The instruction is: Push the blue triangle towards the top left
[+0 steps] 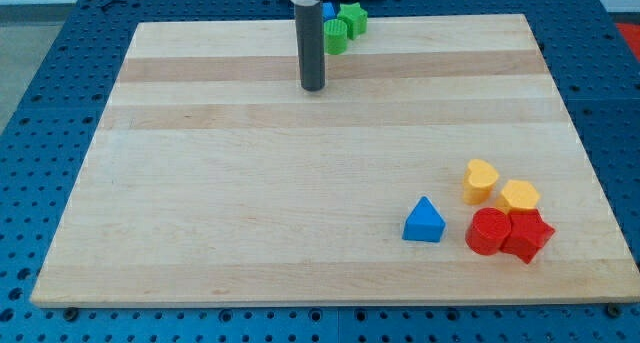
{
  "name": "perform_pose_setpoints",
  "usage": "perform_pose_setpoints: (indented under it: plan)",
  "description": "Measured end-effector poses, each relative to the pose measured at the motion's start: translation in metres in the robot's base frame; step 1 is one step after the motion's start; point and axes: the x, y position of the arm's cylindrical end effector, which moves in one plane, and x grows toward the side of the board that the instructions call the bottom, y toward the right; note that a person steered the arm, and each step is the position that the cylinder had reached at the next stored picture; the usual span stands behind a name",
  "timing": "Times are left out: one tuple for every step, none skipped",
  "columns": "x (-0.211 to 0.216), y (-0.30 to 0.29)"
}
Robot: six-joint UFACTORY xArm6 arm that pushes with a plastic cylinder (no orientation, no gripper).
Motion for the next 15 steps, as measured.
perform_pose_setpoints:
  plan:
    - [0.039,0.013]
    - [0.116,0.003]
    - [0.198,0.003]
    - [0.231,0.006]
    - [0.231,0.007]
    - [0.231,0.008]
    - [0.244,0.063]
    - [0.253,0.117]
    - [0.243,0.125]
    - [0.227,0.11]
    - [0.189,0.131]
    - [0.157,0.158]
    - [0.128,0.157]
    - [0.116,0.136]
    - [0.105,0.107]
